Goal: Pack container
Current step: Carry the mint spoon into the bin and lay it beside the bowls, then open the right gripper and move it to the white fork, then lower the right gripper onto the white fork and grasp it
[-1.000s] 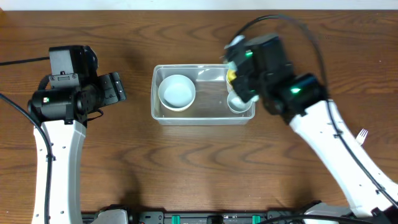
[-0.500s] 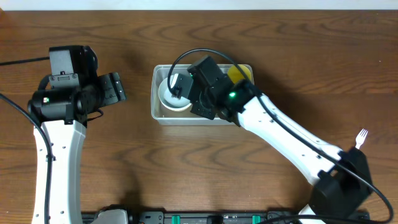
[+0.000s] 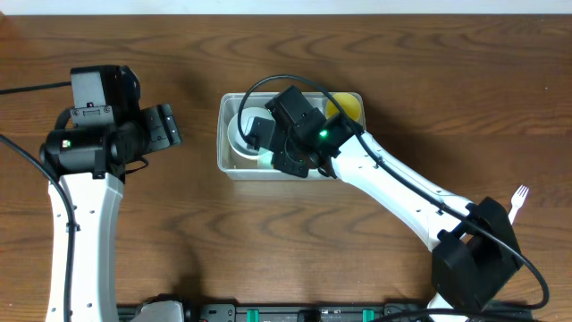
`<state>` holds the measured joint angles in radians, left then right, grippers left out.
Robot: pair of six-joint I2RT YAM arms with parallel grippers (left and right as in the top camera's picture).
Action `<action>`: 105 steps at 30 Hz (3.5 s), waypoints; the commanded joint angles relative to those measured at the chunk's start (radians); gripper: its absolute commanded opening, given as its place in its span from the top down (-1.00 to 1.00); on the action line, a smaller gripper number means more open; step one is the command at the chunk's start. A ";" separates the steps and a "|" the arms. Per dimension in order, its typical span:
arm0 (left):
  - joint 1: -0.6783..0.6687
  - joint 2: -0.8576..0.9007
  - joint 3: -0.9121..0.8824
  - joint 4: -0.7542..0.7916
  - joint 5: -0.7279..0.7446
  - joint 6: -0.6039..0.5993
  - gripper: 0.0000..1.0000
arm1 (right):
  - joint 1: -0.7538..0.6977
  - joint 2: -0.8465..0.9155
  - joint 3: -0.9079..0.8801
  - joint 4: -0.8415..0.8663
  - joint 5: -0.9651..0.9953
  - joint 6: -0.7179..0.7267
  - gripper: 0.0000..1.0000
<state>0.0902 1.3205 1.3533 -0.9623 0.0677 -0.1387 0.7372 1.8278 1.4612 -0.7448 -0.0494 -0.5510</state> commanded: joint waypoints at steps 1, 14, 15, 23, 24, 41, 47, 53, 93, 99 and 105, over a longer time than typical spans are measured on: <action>0.005 0.008 -0.008 -0.002 -0.015 -0.013 -0.68 | 0.006 0.003 -0.001 -0.019 -0.008 -0.004 0.03; 0.005 0.008 -0.008 -0.002 -0.015 -0.013 -0.68 | -0.014 -0.055 0.011 0.060 0.195 0.376 -0.24; 0.005 0.008 -0.008 -0.002 -0.015 -0.013 -0.68 | -0.025 -0.075 0.019 0.061 0.240 0.441 -0.37; 0.005 0.008 -0.008 -0.003 -0.015 -0.013 -0.68 | -0.300 -0.327 0.032 -0.063 0.315 0.879 -0.72; 0.005 0.008 -0.008 -0.003 -0.015 -0.013 -0.68 | -0.344 -0.344 0.032 -0.095 0.315 0.920 -0.77; 0.005 0.008 -0.008 -0.006 -0.015 -0.013 -0.68 | -1.199 -0.248 -0.154 -0.379 0.195 0.963 -0.98; 0.005 0.008 -0.008 -0.006 -0.015 -0.013 -0.70 | -1.266 -0.169 -0.301 -0.259 0.195 0.904 -0.99; 0.005 0.008 -0.008 -0.006 -0.015 -0.013 -0.71 | -1.281 -0.126 -0.404 -0.137 0.195 0.856 -0.99; 0.005 0.008 -0.008 -0.006 -0.015 -0.013 -0.70 | -1.282 -0.125 -0.666 0.219 0.101 0.730 -0.04; 0.005 0.008 -0.008 -0.006 -0.015 -0.013 -0.71 | -1.282 -0.125 -0.666 0.189 0.106 0.737 0.05; 0.005 0.008 -0.008 -0.005 -0.015 -0.013 -0.70 | -1.282 -0.125 -0.666 0.145 0.132 0.737 0.20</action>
<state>0.0902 1.3205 1.3533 -0.9653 0.0677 -0.1387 -0.5411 1.6661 0.8341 -0.5735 0.0437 0.1822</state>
